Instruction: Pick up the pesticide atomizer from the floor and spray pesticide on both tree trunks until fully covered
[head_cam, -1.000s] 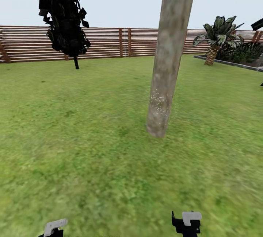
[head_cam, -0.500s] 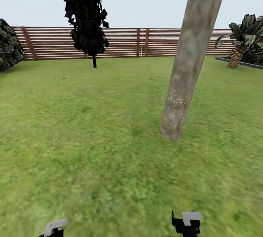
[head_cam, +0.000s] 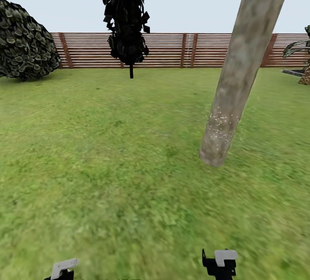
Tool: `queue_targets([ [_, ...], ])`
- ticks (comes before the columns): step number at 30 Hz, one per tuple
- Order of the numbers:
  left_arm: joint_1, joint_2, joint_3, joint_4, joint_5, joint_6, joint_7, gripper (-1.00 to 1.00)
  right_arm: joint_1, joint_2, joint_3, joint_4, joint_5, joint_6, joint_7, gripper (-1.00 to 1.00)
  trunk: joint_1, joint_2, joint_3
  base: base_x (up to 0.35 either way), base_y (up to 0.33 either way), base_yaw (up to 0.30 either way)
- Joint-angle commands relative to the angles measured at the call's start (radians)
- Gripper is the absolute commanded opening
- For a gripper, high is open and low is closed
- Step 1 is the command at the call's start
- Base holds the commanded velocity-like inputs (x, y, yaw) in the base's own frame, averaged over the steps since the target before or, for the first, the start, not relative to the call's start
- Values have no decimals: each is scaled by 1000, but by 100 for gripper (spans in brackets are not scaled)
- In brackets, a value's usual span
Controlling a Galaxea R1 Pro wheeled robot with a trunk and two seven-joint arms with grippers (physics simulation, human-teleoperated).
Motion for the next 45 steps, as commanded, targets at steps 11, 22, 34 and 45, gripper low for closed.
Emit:
queue_targets([
  [11, -1, 2, 2, 3, 6, -2, -4, -100, 0, 0, 7, 1, 7, 1, -10, 100, 0, 0, -1, 0, -30, 282],
  [22, -1, 0, 2, 3, 12, -1, -6, -100, 0, 0, 7, 1, 6, 1, -10, 100, 0, 0, -1, 0, 0, 282],
  [34, -1, 9, 12, 3, 52, 1, -3, -100, 0, 0, 7, 1, 7, 1, -10, 100, 0, 0, -1, 0, 0, 282],
  [45, -1, 7, 12, 3, 51, -1, -4, -100, 0, 0, 7, 1, 7, 1, -10, 100, 0, 0, -1, 0, 0, 282],
])
